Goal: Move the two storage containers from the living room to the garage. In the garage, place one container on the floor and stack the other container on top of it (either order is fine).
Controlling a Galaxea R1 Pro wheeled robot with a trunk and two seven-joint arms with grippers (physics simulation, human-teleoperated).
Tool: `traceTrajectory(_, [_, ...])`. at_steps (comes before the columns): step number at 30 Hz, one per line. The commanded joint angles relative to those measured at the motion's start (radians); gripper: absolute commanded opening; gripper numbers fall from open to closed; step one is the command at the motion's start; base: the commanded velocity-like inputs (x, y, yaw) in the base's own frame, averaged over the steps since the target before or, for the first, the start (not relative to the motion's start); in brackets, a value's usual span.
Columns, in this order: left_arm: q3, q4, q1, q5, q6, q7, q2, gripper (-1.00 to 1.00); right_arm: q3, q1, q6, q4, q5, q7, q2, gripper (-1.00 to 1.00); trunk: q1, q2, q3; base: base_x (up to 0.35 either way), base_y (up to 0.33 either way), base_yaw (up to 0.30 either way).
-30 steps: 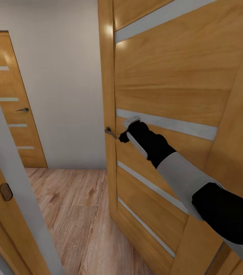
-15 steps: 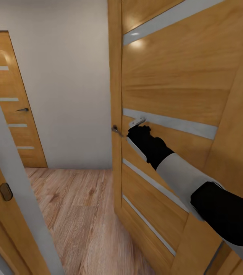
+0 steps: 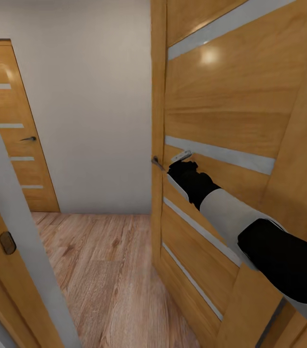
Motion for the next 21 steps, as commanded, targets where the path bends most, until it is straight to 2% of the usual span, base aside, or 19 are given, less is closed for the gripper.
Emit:
traceTrajectory(1, [0.001,-0.001,0.000,0.007,-0.001,0.001,0.000,1.00,0.005,-0.009,-0.001,0.055,0.011,-0.011,0.000,1.00,0.000,-0.001,-0.001,0.000,0.000,0.000])
traceTrajectory(9, [0.001,-0.001,0.000,0.007,-0.001,0.001,0.000,1.00,0.001,-0.029,-0.015,0.088,0.011,-0.011,0.000,1.00,0.000,-0.001,-0.001,0.000,0.000,0.000])
traceTrajectory(14, [0.001,-0.001,0.000,0.007,-0.001,0.001,0.000,1.00,-0.002,-0.074,-0.053,0.170,0.006,-0.010,0.000,1.00,0.000,-0.001,-0.001,0.000,0.000,0.000])
traceTrajectory(21, [0.001,-0.001,0.000,0.007,-0.001,0.001,0.000,1.00,-0.004,-0.085,-0.070,0.193,0.005,-0.010,0.000,1.00,0.000,-0.001,-0.001,0.000,0.000,0.000])
